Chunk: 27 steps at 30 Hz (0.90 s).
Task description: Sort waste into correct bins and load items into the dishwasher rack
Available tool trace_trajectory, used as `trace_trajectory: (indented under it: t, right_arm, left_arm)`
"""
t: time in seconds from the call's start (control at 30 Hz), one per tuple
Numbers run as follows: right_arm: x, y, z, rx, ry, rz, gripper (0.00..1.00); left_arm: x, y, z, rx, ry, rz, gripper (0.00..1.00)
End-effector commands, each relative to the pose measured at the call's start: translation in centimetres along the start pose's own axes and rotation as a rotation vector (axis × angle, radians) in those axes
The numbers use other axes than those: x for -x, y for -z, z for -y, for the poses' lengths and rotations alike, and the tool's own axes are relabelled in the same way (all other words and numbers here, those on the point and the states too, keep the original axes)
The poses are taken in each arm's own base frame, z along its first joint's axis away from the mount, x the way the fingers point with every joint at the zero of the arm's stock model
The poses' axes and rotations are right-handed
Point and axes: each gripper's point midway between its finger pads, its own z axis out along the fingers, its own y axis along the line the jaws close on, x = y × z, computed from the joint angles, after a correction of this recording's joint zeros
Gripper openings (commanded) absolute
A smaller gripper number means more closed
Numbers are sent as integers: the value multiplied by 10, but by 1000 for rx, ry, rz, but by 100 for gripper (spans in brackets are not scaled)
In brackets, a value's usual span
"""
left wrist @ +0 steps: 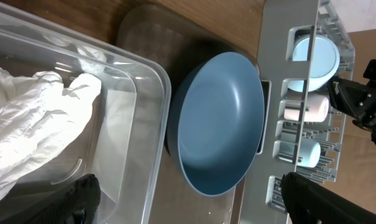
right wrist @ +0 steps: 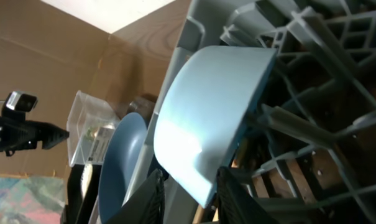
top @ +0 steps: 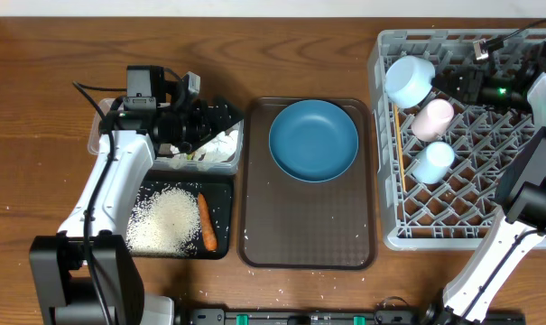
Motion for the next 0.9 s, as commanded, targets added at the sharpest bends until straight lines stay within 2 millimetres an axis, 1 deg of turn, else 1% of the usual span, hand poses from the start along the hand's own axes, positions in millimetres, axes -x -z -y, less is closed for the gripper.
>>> trace_trajectory:
  t: [0.0, 0.2, 0.37, 0.47, 0.53, 0.63, 0.73, 0.8, 0.87]
  right_arm:
    - [17, 11, -1, -14, -29, 31, 28]
    - [32, 16, -23, -70, -3, 14, 30]
    - [36, 11, -37, -235, 63, -44, 29]
    - [33, -1, -45, -352, 124, -102, 29]
    - [29, -15, -50, -403, 164, -142, 27]
    - [21, -40, -58, -456, 239, -210, 25]
    - [14, -56, -58, -548, 291, -264, 21]
    - [11, -62, -54, -641, 331, -303, 20]
    - [7, -63, -50, -723, 353, -335, 19]
  left_arm:
    - [-1, 4, 3, -1, -21, 13, 95]
    - [-1, 4, 3, -1, -21, 13, 95]
    - [-1, 4, 3, 0, -21, 13, 95]
    - [-1, 4, 3, -1, -21, 13, 95]
    - [0, 4, 3, 0, -21, 13, 95]
    - [-1, 4, 3, -1, -21, 13, 95]
    - [-1, 4, 3, 0, -21, 13, 95]
    - [-1, 4, 3, -1, -21, 13, 95]
    - [-1, 4, 3, -1, -21, 13, 95]
